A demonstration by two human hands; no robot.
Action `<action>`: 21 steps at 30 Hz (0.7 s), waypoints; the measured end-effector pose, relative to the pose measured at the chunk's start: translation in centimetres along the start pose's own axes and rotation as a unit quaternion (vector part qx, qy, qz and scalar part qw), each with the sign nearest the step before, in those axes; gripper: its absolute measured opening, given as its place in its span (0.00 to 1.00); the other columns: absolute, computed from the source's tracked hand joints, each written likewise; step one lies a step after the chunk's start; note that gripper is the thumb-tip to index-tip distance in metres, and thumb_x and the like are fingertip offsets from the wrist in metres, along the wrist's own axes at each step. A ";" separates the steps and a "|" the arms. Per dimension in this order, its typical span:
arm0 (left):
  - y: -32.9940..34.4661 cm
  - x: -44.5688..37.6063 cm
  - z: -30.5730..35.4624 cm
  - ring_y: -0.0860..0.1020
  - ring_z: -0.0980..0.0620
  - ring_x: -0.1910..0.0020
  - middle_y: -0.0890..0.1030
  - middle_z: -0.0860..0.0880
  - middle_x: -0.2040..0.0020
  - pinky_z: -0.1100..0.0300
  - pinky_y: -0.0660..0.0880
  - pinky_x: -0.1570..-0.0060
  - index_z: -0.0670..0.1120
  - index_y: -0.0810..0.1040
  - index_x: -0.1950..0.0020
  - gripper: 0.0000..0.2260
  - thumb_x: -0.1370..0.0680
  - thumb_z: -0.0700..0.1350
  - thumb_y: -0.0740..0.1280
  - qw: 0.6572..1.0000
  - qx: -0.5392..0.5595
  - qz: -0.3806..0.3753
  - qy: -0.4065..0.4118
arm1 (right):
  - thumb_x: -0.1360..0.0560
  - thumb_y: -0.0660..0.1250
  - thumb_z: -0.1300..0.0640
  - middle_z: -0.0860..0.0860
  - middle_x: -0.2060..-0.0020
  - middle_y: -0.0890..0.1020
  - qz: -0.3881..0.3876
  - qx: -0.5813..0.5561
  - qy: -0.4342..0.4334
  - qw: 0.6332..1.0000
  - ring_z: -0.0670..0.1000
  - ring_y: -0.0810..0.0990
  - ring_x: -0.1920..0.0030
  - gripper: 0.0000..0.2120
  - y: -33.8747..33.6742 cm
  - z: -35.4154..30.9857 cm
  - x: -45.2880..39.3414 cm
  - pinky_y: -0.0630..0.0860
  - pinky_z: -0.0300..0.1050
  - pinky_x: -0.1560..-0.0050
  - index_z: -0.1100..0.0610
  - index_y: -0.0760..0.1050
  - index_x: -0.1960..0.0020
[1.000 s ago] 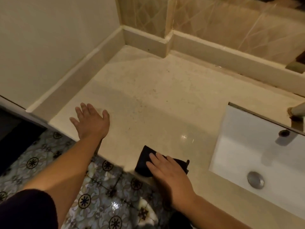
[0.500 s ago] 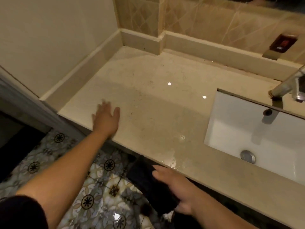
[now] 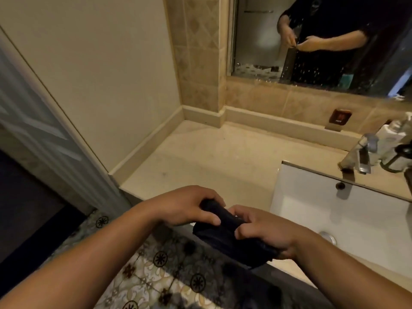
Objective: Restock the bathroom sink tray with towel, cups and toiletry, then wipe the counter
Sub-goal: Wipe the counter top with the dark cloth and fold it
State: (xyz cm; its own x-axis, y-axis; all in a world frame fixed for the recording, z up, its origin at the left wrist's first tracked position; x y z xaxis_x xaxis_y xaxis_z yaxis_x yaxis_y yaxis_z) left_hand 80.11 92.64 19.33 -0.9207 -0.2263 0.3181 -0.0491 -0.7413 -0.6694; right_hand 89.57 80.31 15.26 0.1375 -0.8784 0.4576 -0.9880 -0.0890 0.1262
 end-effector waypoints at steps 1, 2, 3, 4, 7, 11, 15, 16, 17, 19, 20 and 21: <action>-0.5 -0.1 0.5 0.79 0.57 0.51 0.82 0.54 0.49 0.58 0.75 0.50 0.51 0.79 0.41 0.14 0.25 0.51 0.73 1.000 -0.007 0.003 0.006 | 0.32 0.65 0.61 0.55 0.55 0.79 0.013 0.054 -0.007 0.998 0.51 0.79 0.57 0.16 -0.6 -0.8 0.4 0.74 0.41 0.63 0.56 0.74 0.44; -0.9 -0.3 0.9 0.79 0.56 0.54 0.82 0.53 0.51 0.57 0.75 0.53 0.50 0.79 0.43 0.12 0.25 0.51 0.72 1.000 -0.020 0.006 0.010 | 0.29 0.66 0.60 0.52 0.57 0.80 0.032 0.115 -0.015 0.993 0.48 0.79 0.60 0.13 -1.3 -1.6 0.8 0.74 0.39 0.64 0.55 0.75 0.45; -1.2 -0.6 0.9 0.79 0.55 0.55 0.82 0.53 0.53 0.56 0.75 0.54 0.50 0.79 0.45 0.11 0.25 0.51 0.72 0.999 -0.037 0.010 0.011 | 0.27 0.67 0.59 0.50 0.58 0.81 0.054 0.173 -0.024 0.983 0.46 0.79 0.62 0.09 -2.4 -2.2 1.0 0.74 0.38 0.65 0.53 0.76 0.46; -1.6 -1.0 0.9 0.79 0.54 0.55 0.82 0.52 0.53 0.54 0.75 0.55 0.50 0.78 0.46 0.10 0.24 0.52 0.71 0.999 -0.051 0.013 0.011 | 0.25 0.67 0.57 0.48 0.59 0.82 0.075 0.226 -0.035 0.970 0.45 0.79 0.63 0.07 -3.5 -2.6 1.2 0.75 0.39 0.64 0.52 0.77 0.48; -2.3 -3.1 0.0 0.79 0.54 0.55 0.81 0.54 0.53 0.53 0.75 0.54 0.52 0.77 0.47 0.08 0.24 0.52 0.69 0.996 -0.087 0.008 0.002 | 0.26 0.68 0.53 0.46 0.59 0.83 0.121 0.325 -0.052 0.936 0.46 0.81 0.60 0.03 -6.9 -3.3 0.8 0.78 0.44 0.58 0.49 0.78 0.52; -1.8 -7.3 -2.0 0.76 0.51 0.54 0.78 0.53 0.52 0.52 0.73 0.53 0.51 0.76 0.48 0.05 0.23 0.49 0.67 0.989 -0.148 0.004 -0.007 | 0.26 0.67 0.54 0.45 0.56 0.82 0.134 0.422 -0.033 0.896 0.45 0.80 0.57 0.04 -11.1 -3.0 -2.2 0.76 0.43 0.57 0.49 0.78 0.52; -1.7 -12.7 -4.8 0.75 0.48 0.57 0.75 0.50 0.50 0.52 0.70 0.59 0.50 0.74 0.48 0.05 0.23 0.46 0.66 0.968 -0.237 0.076 -0.020 | 0.28 0.66 0.57 0.48 0.56 0.80 0.136 0.493 0.002 0.860 0.51 0.78 0.55 0.06 -15.6 -1.9 -7.2 0.74 0.45 0.57 0.48 0.73 0.53; -1.7 -14.0 -5.4 0.75 0.47 0.57 0.76 0.49 0.51 0.53 0.67 0.61 0.49 0.74 0.48 0.05 0.23 0.46 0.66 0.958 -0.267 0.105 -0.015 | 0.28 0.66 0.58 0.49 0.55 0.79 0.160 0.524 0.000 0.836 0.52 0.78 0.55 0.06 -16.5 -2.0 -8.4 0.74 0.47 0.58 0.48 0.73 0.53; -1.7 -15.1 -5.9 0.75 0.46 0.58 0.76 0.47 0.52 0.54 0.65 0.62 0.48 0.75 0.49 0.04 0.23 0.44 0.66 0.946 -0.296 0.136 -0.008 | 0.27 0.66 0.58 0.51 0.55 0.79 0.201 0.557 -0.011 0.806 0.53 0.77 0.56 0.06 -17.3 -2.3 -9.3 0.73 0.47 0.59 0.49 0.73 0.52; -1.1 -16.8 -7.3 0.76 0.44 0.59 0.76 0.45 0.54 0.54 0.63 0.63 0.46 0.75 0.51 0.04 0.25 0.40 0.67 0.927 -0.329 0.179 -0.008 | 0.27 0.66 0.62 0.53 0.56 0.79 0.287 0.616 -0.058 0.732 0.54 0.77 0.58 0.07 -18.1 -2.1 -10.8 0.71 0.47 0.63 0.53 0.76 0.52; -0.4 -17.4 -8.3 0.76 0.43 0.59 0.77 0.44 0.55 0.53 0.64 0.63 0.46 0.75 0.52 0.05 0.26 0.39 0.67 0.923 -0.337 0.184 -0.011 | 0.29 0.68 0.63 0.53 0.57 0.79 0.299 0.636 -0.072 0.708 0.55 0.77 0.59 0.08 -18.0 -1.2 -11.5 0.71 0.47 0.64 0.54 0.77 0.52; 0.6 -17.6 -9.4 0.76 0.43 0.59 0.77 0.44 0.56 0.53 0.65 0.63 0.46 0.75 0.53 0.07 0.28 0.38 0.68 0.923 -0.342 0.175 -0.015 | 0.32 0.71 0.64 0.54 0.58 0.80 0.293 0.648 -0.074 0.699 0.55 0.78 0.60 0.10 -17.6 0.3 -12.1 0.72 0.47 0.65 0.54 0.78 0.52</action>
State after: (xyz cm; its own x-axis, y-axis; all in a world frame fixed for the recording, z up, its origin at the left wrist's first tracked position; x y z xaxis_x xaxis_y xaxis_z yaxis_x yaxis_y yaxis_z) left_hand 92.65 102.09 6.99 -0.9161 -0.4007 0.0140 0.0064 -0.0496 -0.9987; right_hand 105.22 92.38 7.22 -0.2316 -0.9728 -0.0112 -0.1179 0.0395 -0.9922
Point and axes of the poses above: each hand's wrist, its own x-axis away from the middle knuckle, its own y-axis out of the palm, z = x × y, the point moved 6 cm from there along -x, towards the middle knuckle
